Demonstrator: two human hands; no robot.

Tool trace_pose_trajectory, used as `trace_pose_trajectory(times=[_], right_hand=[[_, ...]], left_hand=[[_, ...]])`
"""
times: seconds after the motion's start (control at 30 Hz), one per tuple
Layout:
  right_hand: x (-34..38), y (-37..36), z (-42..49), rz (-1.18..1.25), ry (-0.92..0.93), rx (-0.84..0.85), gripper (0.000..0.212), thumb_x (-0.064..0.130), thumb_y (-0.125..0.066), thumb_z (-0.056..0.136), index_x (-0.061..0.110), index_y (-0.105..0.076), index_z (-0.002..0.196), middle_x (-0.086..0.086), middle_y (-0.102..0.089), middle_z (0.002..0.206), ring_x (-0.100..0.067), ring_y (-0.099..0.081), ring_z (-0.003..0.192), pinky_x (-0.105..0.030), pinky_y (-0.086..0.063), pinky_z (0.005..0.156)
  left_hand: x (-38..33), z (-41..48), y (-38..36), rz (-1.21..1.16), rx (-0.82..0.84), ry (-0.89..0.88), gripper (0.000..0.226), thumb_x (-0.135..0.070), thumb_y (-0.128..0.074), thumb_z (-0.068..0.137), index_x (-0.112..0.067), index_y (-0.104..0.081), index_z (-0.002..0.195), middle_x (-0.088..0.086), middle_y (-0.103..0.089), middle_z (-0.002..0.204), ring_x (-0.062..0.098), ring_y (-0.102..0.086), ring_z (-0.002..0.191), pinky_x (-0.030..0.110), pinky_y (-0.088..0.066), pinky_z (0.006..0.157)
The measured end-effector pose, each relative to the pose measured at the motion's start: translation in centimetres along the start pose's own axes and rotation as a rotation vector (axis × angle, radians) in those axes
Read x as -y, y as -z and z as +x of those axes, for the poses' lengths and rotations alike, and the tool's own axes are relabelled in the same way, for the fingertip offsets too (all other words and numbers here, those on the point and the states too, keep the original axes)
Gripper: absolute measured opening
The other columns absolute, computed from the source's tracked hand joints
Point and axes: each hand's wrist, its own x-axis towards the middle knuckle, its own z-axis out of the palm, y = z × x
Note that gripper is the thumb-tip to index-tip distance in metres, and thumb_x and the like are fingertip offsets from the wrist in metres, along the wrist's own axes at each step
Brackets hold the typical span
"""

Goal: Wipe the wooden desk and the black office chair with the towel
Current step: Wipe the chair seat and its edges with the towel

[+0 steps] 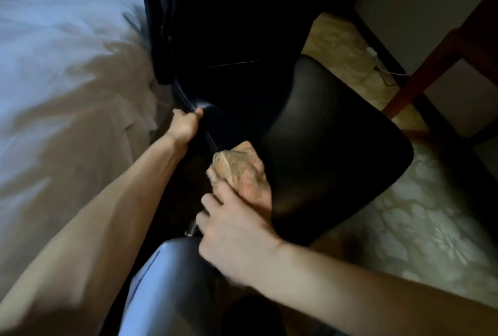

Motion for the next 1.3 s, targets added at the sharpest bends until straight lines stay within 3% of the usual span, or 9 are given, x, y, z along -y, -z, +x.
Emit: trace_pose_trajectory(times=[0.13, 0.23, 0.3, 0.4, 0.57, 0.7, 0.9, 1.07, 1.3], right_hand=[[-2.2, -3.7, -2.5, 0.352, -0.218, -0.317, 0.034, 0.034, -0.071, 0.077, 0.031, -0.072, 0.111, -0.002, -0.057, 0.121, -0.034, -0.046, 0.119, -0.061, -0.032, 0.106], [-4.0, -7.7, -3.1, 0.551, -0.33, -0.51, 0.044, 0.034, -0.074, 0.072, 0.028, -0.073, 0.116, -0.007, -0.059, 0.129, -0.034, -0.048, 0.124, -0.06, -0.035, 0.104], [-4.1, -9.0, -2.5, 0.593, -0.383, -0.586, 0.044, 0.031, -0.077, 0.073, 0.025, -0.074, 0.117, -0.01, -0.06, 0.13, -0.035, -0.049, 0.125, -0.062, -0.035, 0.104], [-4.0, -8.5, -1.2, 0.587, -0.382, -0.624, 0.042, 0.031, -0.075, 0.074, 0.025, -0.074, 0.116, -0.009, -0.06, 0.129, -0.035, -0.049, 0.125, -0.061, -0.034, 0.105], [-3.6, -8.4, -1.7, 0.32, -0.25, -0.586, 0.042, 0.032, -0.076, 0.073, 0.021, -0.071, 0.113, -0.013, -0.06, 0.129, -0.037, -0.05, 0.124, -0.064, -0.028, 0.113], [-4.5, -11.6, -5.8, 0.07, -0.086, -0.525, 0.034, 0.021, -0.052, 0.08, 0.025, -0.064, 0.111, -0.01, -0.063, 0.124, -0.036, -0.057, 0.116, -0.064, -0.033, 0.11], [-7.7, -16.7, -12.8, -0.024, -0.271, -0.365, 0.038, 0.032, -0.063, 0.074, 0.027, -0.068, 0.111, -0.011, -0.066, 0.124, -0.035, -0.056, 0.116, -0.062, -0.038, 0.108], [-5.2, -12.5, -7.9, 0.098, -0.296, -0.555, 0.035, 0.025, -0.062, 0.074, 0.023, -0.072, 0.107, -0.012, -0.068, 0.12, -0.037, -0.062, 0.109, -0.063, -0.038, 0.107], [-0.1, -11.3, -2.6, -0.085, -0.042, -0.369, 0.038, 0.01, -0.037, 0.098, 0.02, -0.073, 0.104, -0.012, -0.063, 0.129, -0.037, -0.052, 0.126, -0.064, -0.018, 0.12]], left_hand=[[-2.0, 2.7, -1.5, 0.083, -0.137, -0.016, 0.077, -0.056, -0.04, 0.106, 0.0, -0.031, 0.158, 0.022, -0.041, 0.158, 0.038, -0.043, 0.143, 0.036, -0.033, 0.119], [2.3, 8.2, 0.0, 0.089, -0.041, 0.058, 0.126, -0.104, -0.052, 0.057, -0.009, -0.06, 0.14, 0.013, -0.064, 0.139, 0.034, -0.062, 0.125, 0.044, -0.045, 0.113], [2.9, 4.2, 1.1, 0.054, 0.063, 0.051, 0.136, -0.103, -0.061, 0.049, -0.013, -0.048, 0.151, 0.006, -0.057, 0.149, 0.026, -0.058, 0.131, 0.04, -0.042, 0.116], [1.4, -6.9, 1.0, 0.052, 0.192, 0.007, 0.083, -0.063, -0.06, 0.094, -0.013, -0.037, 0.157, -0.004, -0.051, 0.14, 0.012, -0.054, 0.129, 0.022, -0.041, 0.103], [3.3, -11.4, 1.5, -0.116, 0.279, 0.115, 0.047, -0.05, -0.07, 0.092, -0.006, -0.073, 0.107, 0.018, -0.075, 0.093, 0.021, -0.074, 0.071, 0.028, -0.06, 0.06], [2.3, -11.3, 1.4, -0.137, 0.152, 0.127, 0.056, -0.046, -0.08, 0.084, -0.003, -0.069, 0.118, 0.011, -0.078, 0.104, 0.027, -0.076, 0.097, 0.038, -0.061, 0.08], [1.7, -8.8, 2.6, -0.118, 0.056, 0.051, 0.064, -0.057, -0.08, 0.082, -0.007, -0.071, 0.121, 0.008, -0.077, 0.112, 0.024, -0.075, 0.1, 0.039, -0.058, 0.096], [3.1, -11.3, 0.8, 0.545, -0.223, -0.295, 0.068, -0.058, -0.057, 0.097, -0.016, -0.044, 0.149, 0.02, -0.05, 0.147, 0.038, -0.048, 0.137, 0.048, -0.039, 0.114], [6.9, -12.3, 2.3, 0.587, -0.358, -0.404, 0.074, -0.065, -0.052, 0.096, -0.023, -0.031, 0.154, 0.018, -0.041, 0.15, 0.041, -0.043, 0.137, 0.057, -0.04, 0.105]])
